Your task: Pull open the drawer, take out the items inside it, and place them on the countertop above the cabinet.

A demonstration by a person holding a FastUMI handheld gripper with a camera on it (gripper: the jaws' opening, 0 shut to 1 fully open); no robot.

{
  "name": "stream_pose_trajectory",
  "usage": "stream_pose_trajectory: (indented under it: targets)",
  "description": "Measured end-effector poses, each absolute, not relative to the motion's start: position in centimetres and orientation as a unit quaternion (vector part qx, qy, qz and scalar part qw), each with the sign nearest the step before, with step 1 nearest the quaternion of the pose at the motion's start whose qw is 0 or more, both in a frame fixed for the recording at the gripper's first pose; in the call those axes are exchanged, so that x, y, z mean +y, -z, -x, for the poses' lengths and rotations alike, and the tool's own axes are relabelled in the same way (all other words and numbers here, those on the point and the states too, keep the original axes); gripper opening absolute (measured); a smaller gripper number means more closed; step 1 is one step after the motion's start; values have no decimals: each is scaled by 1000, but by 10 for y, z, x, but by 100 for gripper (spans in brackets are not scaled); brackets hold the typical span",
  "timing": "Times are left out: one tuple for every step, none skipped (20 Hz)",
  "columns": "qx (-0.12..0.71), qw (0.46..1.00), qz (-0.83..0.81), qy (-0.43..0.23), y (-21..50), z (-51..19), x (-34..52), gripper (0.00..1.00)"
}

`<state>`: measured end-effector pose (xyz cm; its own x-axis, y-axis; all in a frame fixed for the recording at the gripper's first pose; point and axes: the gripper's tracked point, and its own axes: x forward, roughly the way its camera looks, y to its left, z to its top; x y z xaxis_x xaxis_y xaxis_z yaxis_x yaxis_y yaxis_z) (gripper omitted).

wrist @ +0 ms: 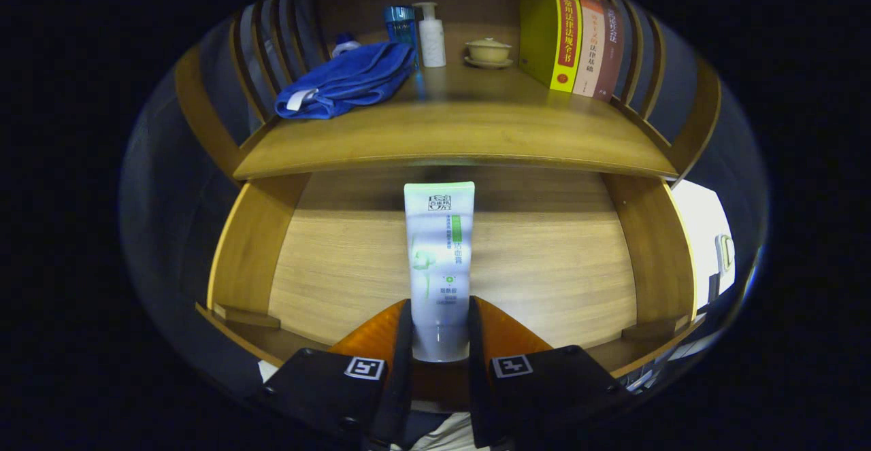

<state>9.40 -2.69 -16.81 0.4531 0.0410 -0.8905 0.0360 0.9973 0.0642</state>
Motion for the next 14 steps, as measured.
stream_pose_trajectory:
  targets:
    - [515,856,-35,-6,160,-93,-26,44]
    - [504,863,-31,-8,149,-96,-26,44]
    - [491,871,-31,-11,136,-100,-25,44]
    - [479,877,-36,-15,122,-110,-23,44]
    - [468,883,-43,-15,109,-122,-21,43]
    - [457,888,-45,-12,97,-139,-20,44]
    - [446,894,-41,-6,85,-155,-27,43]
    - [437,899,-32,1,76,-175,-30,43]
    - [435,900,-22,7,72,-189,-33,43]
    - [439,898,-19,9,71,-203,-32,43]
    - [441,897,-24,12,74,-217,-29,43]
    - [444,895,-33,12,79,-230,-24,43]
    - [453,891,-37,10,86,-239,-20,44]
    - [460,887,-39,13,93,-246,-18,44]
